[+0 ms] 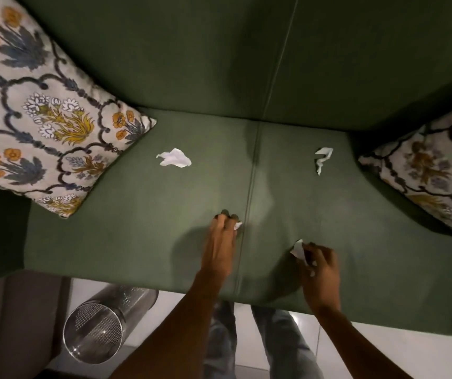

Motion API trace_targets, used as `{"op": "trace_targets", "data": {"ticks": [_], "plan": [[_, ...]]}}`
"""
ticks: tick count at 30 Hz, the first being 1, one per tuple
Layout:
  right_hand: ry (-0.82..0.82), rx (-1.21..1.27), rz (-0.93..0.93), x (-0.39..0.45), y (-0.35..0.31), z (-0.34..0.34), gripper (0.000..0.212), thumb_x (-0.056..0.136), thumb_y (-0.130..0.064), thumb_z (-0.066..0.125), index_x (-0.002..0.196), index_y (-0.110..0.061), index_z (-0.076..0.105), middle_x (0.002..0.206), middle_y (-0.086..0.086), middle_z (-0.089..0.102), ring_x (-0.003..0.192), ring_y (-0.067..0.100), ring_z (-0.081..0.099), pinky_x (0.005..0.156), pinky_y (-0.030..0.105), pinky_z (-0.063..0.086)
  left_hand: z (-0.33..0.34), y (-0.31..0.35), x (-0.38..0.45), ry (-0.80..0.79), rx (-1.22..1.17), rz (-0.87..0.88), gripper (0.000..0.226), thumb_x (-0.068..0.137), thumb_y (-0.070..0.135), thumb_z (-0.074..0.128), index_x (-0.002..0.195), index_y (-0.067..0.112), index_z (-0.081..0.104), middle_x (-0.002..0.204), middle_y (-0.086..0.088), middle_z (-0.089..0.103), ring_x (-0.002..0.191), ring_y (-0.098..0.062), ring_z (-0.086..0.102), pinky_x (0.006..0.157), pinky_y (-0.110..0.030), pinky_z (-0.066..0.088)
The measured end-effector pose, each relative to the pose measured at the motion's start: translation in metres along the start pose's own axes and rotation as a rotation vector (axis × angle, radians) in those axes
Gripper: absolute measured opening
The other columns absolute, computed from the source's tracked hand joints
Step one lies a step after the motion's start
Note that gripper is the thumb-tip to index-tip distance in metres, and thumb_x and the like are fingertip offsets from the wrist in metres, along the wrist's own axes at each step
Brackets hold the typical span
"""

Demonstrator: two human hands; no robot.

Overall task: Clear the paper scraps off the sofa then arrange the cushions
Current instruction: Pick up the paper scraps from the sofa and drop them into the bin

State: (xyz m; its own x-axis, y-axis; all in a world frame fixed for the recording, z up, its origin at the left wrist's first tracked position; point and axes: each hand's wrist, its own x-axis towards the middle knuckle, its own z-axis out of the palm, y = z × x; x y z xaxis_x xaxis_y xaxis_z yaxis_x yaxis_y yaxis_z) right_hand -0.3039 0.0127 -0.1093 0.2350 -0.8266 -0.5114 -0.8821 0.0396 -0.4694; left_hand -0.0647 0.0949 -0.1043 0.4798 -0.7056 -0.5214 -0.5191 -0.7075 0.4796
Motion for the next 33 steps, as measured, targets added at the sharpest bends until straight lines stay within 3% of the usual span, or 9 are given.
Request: {"op": "trace_targets", "data": {"ticks": [3,7,10,13,15,17,21,27,33], "plan": [[-0.012,0.042,-0.024,0.015,-0.014,0.002,0.020,0.095,0.000,0.076,0.114,-0.002,0.078,0.120,0.021,0.069,0.099,0.042,0.074,0.089,0.045,0.062,-0.011,-0.010,0.011,0.011,-0.135,-0.061,0.023,0.105,0.007,0.058,0.120,0.000,0.073,0.133,-0.022,0.064,0.121,-0.037,0.065,0.110,-0.041,0.049],[0.058,0.163,-0.011,0.049,-0.052,-0.003,0.020,0.097,-0.003,0.076,0.116,0.000,0.079,0.115,0.020,0.075,0.095,0.034,0.076,0.092,0.054,0.064,-0.051,-0.020,0.040,0.247,-0.172,-0.033,0.013,0.099,0.008,0.070,0.105,0.004,0.081,0.112,-0.018,0.072,0.104,-0.039,0.068,0.096,-0.045,0.055],[0.151,0.223,-0.018,0.088,-0.085,-0.015,0.020,0.098,-0.008,0.075,0.117,-0.005,0.079,0.134,0.013,0.068,0.117,0.024,0.067,0.107,0.042,0.057,-0.090,-0.029,0.073,0.362,0.013,0.007,0.013,0.096,0.017,0.074,0.107,0.015,0.081,0.123,-0.013,0.067,0.109,-0.040,0.060,0.095,-0.047,0.051],[0.132,0.204,0.032,0.128,-0.112,-0.027,0.019,0.098,-0.020,0.075,0.117,-0.022,0.076,0.166,0.002,0.042,0.154,0.022,0.040,0.128,0.037,0.031,-0.113,-0.030,0.098,0.387,0.142,-0.086,0.016,0.094,0.021,0.077,0.109,0.021,0.081,0.148,-0.008,0.055,0.133,-0.037,0.049,0.102,-0.048,0.045],[0.153,0.236,0.024,0.153,-0.126,-0.033,0.022,0.099,-0.019,0.075,0.117,-0.030,0.071,0.173,0.001,0.032,0.158,0.015,0.031,0.133,0.030,0.021,-0.118,-0.031,0.111,0.366,0.183,-0.130,0.015,0.095,0.022,0.074,0.110,0.021,0.080,0.155,-0.008,0.050,0.142,-0.038,0.043,0.106,-0.050,0.041],[0.183,0.196,0.038,0.176,-0.133,-0.038,0.023,0.100,-0.018,0.073,0.123,-0.017,0.075,0.174,0.004,0.030,0.155,0.003,0.028,0.124,0.009,0.018,-0.118,-0.036,0.119,0.333,0.191,-0.140,0.015,0.098,0.019,0.071,0.111,0.019,0.079,0.158,-0.009,0.048,0.146,-0.038,0.039,0.109,-0.050,0.040],[0.207,0.079,0.047,0.202,-0.132,-0.040,0.031,0.100,-0.015,0.073,0.130,-0.008,0.072,0.158,0.015,0.052,0.147,0.032,0.051,0.126,0.042,0.040,-0.109,-0.048,0.114,0.336,0.061,-0.091,0.020,0.100,0.006,0.062,0.114,0.008,0.076,0.149,-0.011,0.057,0.137,-0.036,0.050,0.107,-0.044,0.047],[0.172,0.060,-0.088,0.165,-0.121,-0.023,0.019,0.100,-0.014,0.073,0.117,-0.009,0.080,0.119,0.014,0.079,0.104,0.024,0.075,0.091,0.023,0.049,-0.092,-0.050,0.077,0.324,-0.128,-0.070,0.024,0.093,-0.001,0.062,0.105,0.010,0.081,0.113,-0.013,0.077,0.105,-0.036,0.072,0.094,-0.039,0.056],[0.011,0.126,-0.294,0.093,-0.141,0.023,0.019,0.097,-0.017,0.078,0.114,-0.010,0.083,0.101,0.013,0.085,0.094,0.031,0.081,0.086,0.038,0.060,-0.069,-0.049,0.028,0.340,-0.380,-0.220,0.027,0.093,0.013,0.066,0.119,0.016,0.073,0.098,-0.011,0.083,0.091,-0.036,0.078,0.083,-0.045,0.062]]}}
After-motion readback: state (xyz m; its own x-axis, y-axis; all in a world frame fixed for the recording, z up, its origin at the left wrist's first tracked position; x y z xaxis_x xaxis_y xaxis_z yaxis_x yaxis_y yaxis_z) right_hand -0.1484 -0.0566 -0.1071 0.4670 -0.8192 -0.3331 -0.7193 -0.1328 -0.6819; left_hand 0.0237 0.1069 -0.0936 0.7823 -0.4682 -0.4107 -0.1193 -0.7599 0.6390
